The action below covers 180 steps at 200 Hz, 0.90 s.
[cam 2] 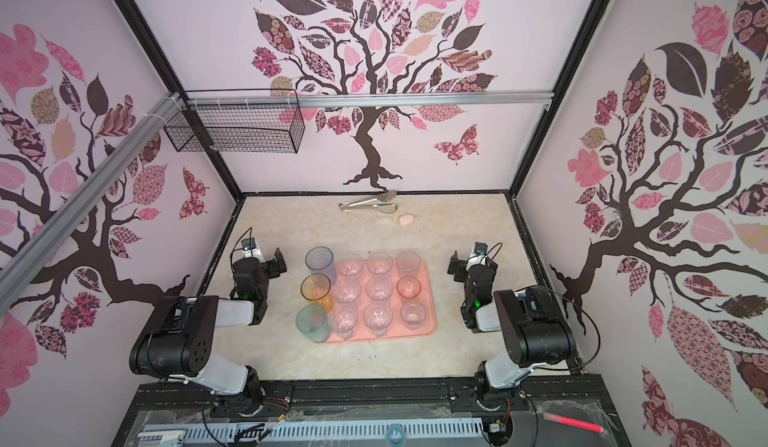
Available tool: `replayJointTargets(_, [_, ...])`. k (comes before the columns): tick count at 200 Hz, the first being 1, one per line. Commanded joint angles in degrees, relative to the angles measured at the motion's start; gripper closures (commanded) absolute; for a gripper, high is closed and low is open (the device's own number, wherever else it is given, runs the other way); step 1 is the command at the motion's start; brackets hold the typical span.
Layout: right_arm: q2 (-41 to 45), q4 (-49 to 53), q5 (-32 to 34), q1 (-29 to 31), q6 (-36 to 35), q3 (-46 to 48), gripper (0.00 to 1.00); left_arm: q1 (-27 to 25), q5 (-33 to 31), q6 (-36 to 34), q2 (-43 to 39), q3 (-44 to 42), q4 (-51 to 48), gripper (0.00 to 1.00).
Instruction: Place the glasses into the tray
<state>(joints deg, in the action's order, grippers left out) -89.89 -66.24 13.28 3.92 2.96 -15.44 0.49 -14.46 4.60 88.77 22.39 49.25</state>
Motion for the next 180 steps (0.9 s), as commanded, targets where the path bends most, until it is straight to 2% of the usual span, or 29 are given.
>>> replayJointTargets(1, [0.4,-0.9,-0.4,-0.4,0.5,-0.5,0.0,-0.3,0.1,0.0,0.3,-1.3,1.7,0.02])
replayJointTargets(180, [0.4,-0.4,-0.5,-0.3,0.3,-0.7,0.0,-0.8,-0.7,-0.6,0.4,-0.9,1.2,0.02])
